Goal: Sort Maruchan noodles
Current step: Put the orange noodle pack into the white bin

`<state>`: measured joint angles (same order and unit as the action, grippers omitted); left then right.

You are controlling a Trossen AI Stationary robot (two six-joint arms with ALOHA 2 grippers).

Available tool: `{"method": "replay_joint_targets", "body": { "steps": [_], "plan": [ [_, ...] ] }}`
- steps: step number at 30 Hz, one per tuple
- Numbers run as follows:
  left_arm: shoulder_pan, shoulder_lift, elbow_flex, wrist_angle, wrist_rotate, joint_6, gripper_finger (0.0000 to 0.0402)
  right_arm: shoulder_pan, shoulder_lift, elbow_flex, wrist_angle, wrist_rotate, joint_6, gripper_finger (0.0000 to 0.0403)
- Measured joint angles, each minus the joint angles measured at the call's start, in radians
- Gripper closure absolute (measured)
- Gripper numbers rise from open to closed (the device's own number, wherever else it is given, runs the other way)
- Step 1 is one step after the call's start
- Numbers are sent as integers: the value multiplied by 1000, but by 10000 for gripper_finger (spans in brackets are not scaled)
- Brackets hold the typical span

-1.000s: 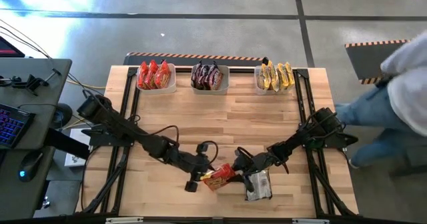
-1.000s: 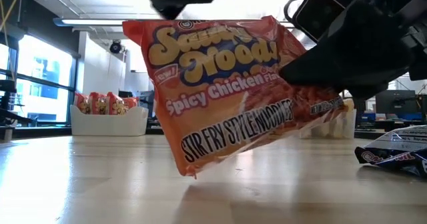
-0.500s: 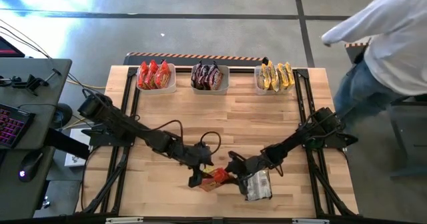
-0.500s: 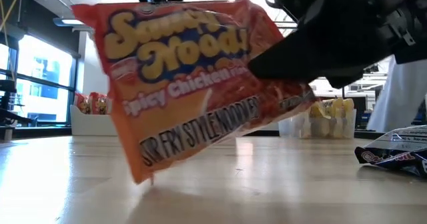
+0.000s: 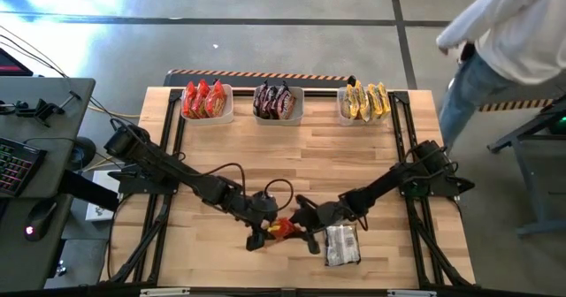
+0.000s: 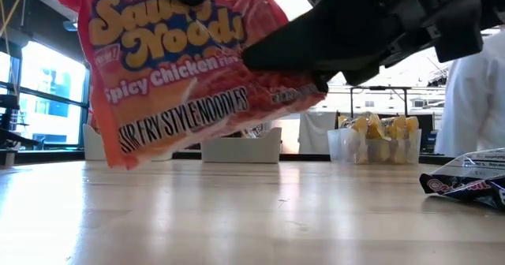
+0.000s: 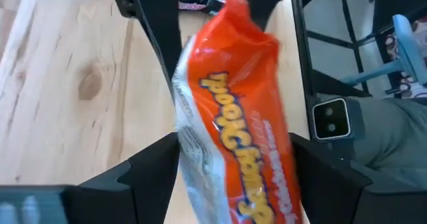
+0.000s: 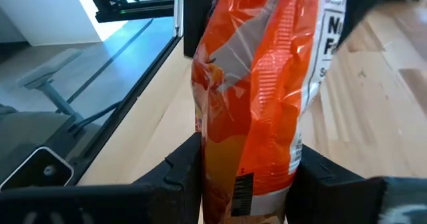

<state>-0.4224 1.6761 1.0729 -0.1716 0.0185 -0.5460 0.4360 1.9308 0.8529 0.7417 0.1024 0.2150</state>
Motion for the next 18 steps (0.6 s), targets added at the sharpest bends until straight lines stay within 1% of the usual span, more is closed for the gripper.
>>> {"method": "replay_joint_targets", "body": {
  "steps": [6,9,12,15,18],
  "plan": [
    [0,0,0,-12,-8,32,143,-10,0,3,25,2,-14,279],
    [0,0,0,-23,3,33,155,-11,0,3,25,3,-15,279],
    [4,0,0,-50,15,33,181,-11,0,3,24,6,-14,279],
    [8,-1,1,-79,13,32,218,-13,0,3,16,11,-12,277],
    [19,-2,2,-91,13,24,255,-11,0,3,12,50,-7,263]
  ]
}}
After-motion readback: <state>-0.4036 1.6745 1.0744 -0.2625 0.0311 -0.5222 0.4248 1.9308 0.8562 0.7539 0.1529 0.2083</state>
